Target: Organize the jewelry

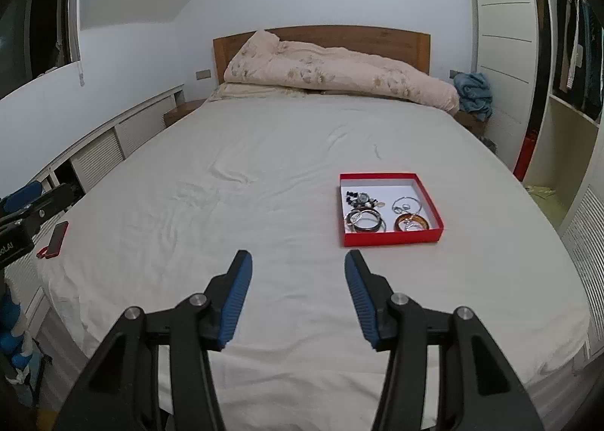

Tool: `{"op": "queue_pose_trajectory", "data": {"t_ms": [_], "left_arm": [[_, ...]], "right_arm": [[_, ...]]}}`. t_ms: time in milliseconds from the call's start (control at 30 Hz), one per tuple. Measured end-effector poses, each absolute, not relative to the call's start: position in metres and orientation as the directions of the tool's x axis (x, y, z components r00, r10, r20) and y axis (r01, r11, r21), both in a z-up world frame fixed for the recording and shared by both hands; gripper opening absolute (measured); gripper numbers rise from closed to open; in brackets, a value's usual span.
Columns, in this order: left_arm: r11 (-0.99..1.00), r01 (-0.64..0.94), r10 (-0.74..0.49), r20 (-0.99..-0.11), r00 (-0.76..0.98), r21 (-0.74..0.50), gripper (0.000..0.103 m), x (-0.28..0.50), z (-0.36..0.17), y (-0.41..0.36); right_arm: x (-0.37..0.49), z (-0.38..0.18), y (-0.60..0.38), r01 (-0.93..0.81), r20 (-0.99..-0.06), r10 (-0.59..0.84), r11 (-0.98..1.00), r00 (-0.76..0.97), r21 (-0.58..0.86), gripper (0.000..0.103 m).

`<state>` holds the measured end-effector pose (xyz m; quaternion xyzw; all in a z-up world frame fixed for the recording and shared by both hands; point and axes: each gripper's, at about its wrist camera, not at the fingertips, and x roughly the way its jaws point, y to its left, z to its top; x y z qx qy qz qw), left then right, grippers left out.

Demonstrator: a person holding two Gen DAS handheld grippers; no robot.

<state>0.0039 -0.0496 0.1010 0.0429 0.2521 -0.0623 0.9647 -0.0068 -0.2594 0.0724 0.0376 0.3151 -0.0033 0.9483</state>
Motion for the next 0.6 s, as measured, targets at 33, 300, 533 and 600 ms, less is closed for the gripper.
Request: {"op": "queue_pose_trajectory", "data": {"t_ms": [33,300,533,600], "left_arm": [[0.989,0.141,-0.098,-0.492,0.865,0.052,0.093,0.002,0.101,-0.049],[0.989,0.139,-0.094,-0.501,0.86,0.053,0.098,-0.007,0.096,-0.049],[0.989,0.134,-0.084,-0.506,0.858,0.062,0.102,-0.01,0.092,-0.051],[0.989,0.135,-0.085,-0.511,0.855,0.062,0.102,-0.01,0.09,-0.051]], "right_arm": [[-0.009,0.074,-0.259,0.034,-0.594,0.011,0.997,0.805,0.065,0.055],[-0.023,0.079,-0.257,0.046,-0.567,-0.018,0.998,0.824,0.035,0.068],[-0.027,0.077,-0.26,0.051,-0.565,-0.021,0.998,0.825,0.039,0.071],[-0.028,0.075,-0.26,0.053,-0.565,-0.025,0.998,0.825,0.034,0.071]]}}
